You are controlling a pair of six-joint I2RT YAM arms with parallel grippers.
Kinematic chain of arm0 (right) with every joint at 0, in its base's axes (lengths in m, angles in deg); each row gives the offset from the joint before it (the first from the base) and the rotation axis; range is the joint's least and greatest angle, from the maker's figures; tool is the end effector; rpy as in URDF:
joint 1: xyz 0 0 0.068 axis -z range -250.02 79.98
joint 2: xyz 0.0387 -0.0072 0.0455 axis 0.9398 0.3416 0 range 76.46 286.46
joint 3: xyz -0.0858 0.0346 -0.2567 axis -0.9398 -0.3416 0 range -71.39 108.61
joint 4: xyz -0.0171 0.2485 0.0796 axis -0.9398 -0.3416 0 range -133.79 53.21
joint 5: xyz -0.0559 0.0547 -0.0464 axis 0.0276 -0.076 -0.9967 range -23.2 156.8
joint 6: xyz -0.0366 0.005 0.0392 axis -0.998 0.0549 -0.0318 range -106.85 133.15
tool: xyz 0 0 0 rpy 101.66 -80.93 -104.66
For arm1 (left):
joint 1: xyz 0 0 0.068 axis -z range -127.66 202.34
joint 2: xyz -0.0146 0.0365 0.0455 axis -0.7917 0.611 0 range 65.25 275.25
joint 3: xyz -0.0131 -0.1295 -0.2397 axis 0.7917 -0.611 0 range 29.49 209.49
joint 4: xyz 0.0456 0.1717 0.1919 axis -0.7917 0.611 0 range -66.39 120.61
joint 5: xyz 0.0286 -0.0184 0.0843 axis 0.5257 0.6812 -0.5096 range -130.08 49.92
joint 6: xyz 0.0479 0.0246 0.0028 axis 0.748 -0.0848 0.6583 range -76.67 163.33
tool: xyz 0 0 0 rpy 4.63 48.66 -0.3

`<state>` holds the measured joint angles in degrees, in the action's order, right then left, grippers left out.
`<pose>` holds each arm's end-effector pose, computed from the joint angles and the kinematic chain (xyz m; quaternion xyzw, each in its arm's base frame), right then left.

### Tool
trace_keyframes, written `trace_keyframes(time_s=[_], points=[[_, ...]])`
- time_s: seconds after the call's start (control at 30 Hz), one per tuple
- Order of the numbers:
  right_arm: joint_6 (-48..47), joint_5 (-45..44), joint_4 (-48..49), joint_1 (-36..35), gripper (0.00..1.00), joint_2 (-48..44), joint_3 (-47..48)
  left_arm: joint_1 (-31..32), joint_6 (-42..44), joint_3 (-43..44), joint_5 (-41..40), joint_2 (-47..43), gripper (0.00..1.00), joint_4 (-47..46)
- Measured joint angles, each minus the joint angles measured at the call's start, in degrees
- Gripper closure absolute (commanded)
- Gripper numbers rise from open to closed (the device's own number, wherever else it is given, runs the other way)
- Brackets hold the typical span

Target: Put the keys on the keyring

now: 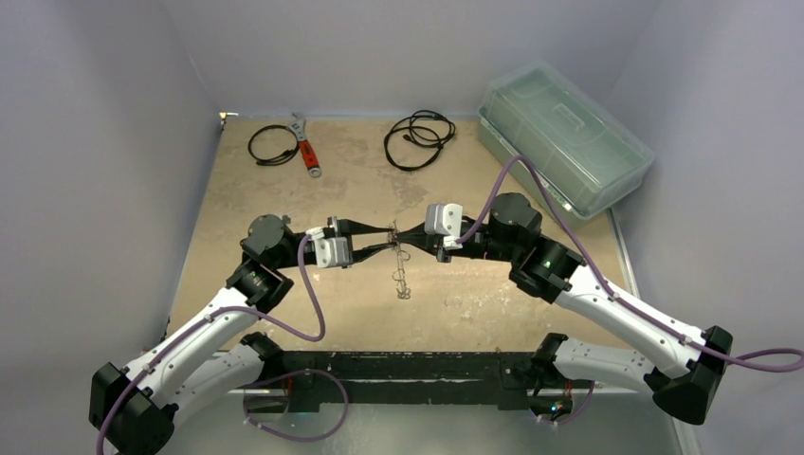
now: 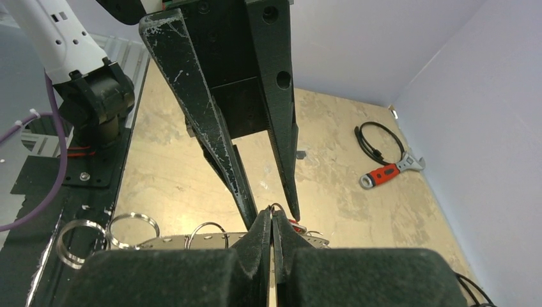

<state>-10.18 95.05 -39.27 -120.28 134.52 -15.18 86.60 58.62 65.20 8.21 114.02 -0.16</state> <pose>0.1355 0.1893 0.3818 -0.5587 0.4702 0.3275 0.5996 0.1457 -0.1313 0.3332 0.5299 0.3966 -0.3732 0.6501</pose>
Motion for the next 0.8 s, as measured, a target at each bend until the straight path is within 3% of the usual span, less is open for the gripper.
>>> trace_keyframes(time_s=[0.23,0.5,0.67,0.8], points=[[0.07,0.28,0.44,0.02,1.00,0.07,0.00,0.00,-0.83,-0.09,0.55,0.13,1.00,-0.57],[0.13,1.27,0.57,0.07,0.98,0.07,-0.26,0.00,-0.87,-0.09,0.94,0.31,1.00,-0.28],[0.83,0.09,1.05,0.04,0.65,0.00,-1.07,0.00,0.83,-0.09,-0.44,0.22,1.00,2.32],[0.81,-2.08,1.16,0.02,0.55,-0.35,-1.09,0.00,3.10,-0.09,-2.12,0.24,1.00,6.40]])
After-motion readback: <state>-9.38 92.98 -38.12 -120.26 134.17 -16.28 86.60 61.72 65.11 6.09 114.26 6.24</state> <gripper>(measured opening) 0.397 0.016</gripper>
